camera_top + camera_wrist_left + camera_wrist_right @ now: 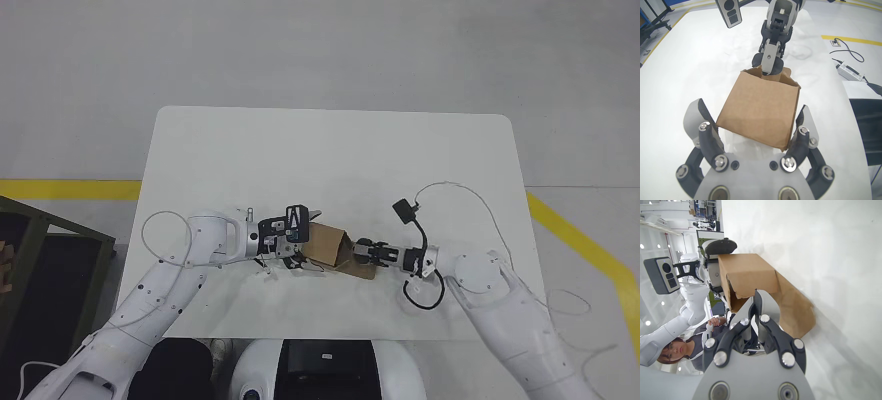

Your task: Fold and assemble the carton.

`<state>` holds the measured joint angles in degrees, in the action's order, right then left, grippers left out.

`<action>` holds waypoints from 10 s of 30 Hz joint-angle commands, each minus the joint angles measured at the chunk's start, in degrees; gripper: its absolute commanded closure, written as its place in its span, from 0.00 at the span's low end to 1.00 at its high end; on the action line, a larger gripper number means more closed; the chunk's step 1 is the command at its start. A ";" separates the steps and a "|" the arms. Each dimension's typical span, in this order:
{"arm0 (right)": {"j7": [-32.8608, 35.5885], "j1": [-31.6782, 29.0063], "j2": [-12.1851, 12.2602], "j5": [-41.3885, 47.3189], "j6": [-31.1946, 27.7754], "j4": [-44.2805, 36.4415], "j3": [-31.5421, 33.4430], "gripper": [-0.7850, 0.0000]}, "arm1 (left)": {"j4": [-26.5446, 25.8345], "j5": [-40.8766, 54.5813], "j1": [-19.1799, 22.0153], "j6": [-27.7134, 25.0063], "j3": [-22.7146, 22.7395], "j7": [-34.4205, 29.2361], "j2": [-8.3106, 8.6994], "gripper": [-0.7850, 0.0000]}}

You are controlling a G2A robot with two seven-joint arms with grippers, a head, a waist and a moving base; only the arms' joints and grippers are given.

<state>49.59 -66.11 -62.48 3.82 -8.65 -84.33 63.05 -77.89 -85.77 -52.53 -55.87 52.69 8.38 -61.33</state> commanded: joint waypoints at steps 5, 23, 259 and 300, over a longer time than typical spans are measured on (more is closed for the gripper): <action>-1.47 0.17 -0.42 0.80 -0.75 0.25 -1.14 1.00 | -0.14 0.04 -0.09 -0.10 -0.05 0.06 0.00 0.00; -2.74 2.67 -2.14 3.22 -3.46 4.05 -5.80 1.00 | -0.10 -0.17 -0.09 -0.12 -0.16 0.34 -0.01 0.00; 5.59 3.36 0.44 6.74 8.44 0.62 1.38 0.67 | 0.45 -0.47 0.41 -1.85 0.41 0.83 0.40 0.00; 6.59 2.52 -1.33 17.96 4.15 2.13 -1.93 0.61 | 0.37 -1.01 0.79 -1.52 -0.64 -0.44 0.21 0.01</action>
<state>56.03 -63.53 -63.88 22.22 -4.43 -81.94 61.05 -77.49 -86.78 -51.72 -57.40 52.04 7.95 -61.13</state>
